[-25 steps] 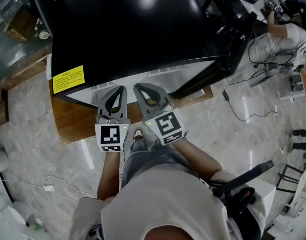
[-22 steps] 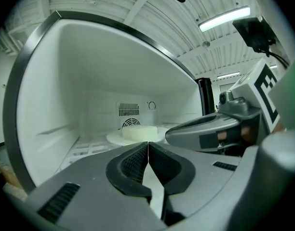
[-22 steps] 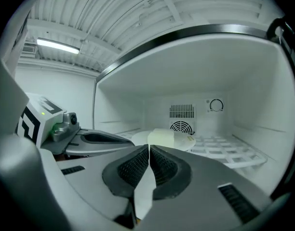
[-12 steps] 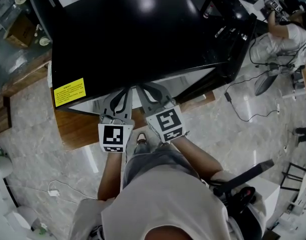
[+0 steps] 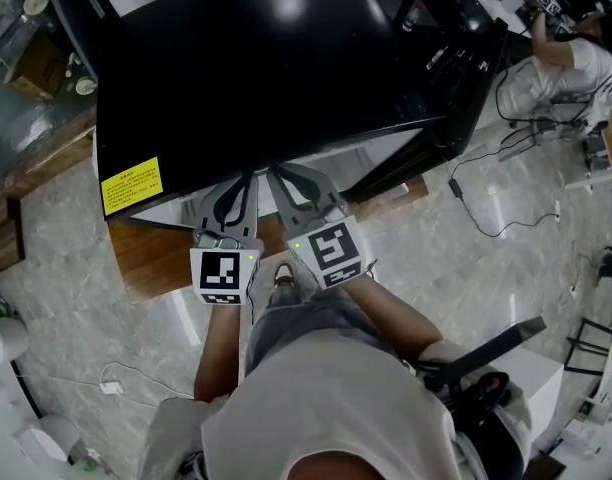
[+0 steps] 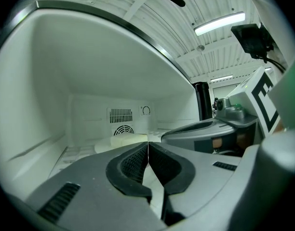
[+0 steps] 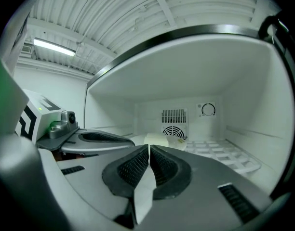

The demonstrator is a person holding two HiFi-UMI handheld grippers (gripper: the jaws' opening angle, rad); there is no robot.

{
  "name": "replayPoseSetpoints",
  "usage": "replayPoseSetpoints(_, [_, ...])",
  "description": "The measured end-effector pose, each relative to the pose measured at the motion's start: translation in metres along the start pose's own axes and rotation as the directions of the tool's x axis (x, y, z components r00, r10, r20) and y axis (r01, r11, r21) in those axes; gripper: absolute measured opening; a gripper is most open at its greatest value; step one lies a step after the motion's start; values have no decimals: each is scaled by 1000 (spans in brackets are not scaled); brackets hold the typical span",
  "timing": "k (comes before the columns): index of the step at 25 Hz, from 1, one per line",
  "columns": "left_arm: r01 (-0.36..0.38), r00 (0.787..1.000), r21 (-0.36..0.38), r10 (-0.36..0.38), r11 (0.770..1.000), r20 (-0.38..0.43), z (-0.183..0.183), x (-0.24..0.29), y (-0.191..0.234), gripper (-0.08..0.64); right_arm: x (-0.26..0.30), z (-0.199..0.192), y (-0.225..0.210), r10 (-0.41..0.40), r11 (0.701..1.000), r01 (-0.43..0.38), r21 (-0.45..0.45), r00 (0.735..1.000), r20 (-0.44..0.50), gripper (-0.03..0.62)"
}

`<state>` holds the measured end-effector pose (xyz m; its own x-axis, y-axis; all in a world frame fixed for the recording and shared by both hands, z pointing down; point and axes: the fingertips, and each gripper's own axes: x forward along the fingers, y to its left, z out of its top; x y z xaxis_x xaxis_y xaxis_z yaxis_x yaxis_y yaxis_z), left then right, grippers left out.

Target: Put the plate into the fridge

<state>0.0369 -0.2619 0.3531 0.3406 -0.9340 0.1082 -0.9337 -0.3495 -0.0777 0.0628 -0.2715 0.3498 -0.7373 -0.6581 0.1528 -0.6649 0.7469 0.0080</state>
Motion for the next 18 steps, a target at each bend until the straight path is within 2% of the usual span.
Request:
replayPoseSetpoints(3, [-5,1000,-7,5,1000,8,3,-4,-5,20,-7,1,2,-2,1000,2,-28,1000,2,25])
replayPoseSetpoints(9, [-39,999,-1,39,999,14,0,-18,-16,21,-29,-5,4,-29,999,29,-22,1000,-4,23])
replayPoseSetpoints(18, [-76,997,-57,76,995,0,-1,-46,-47,21,-87,-14,10,-28,999,27,-31,999,-26,18])
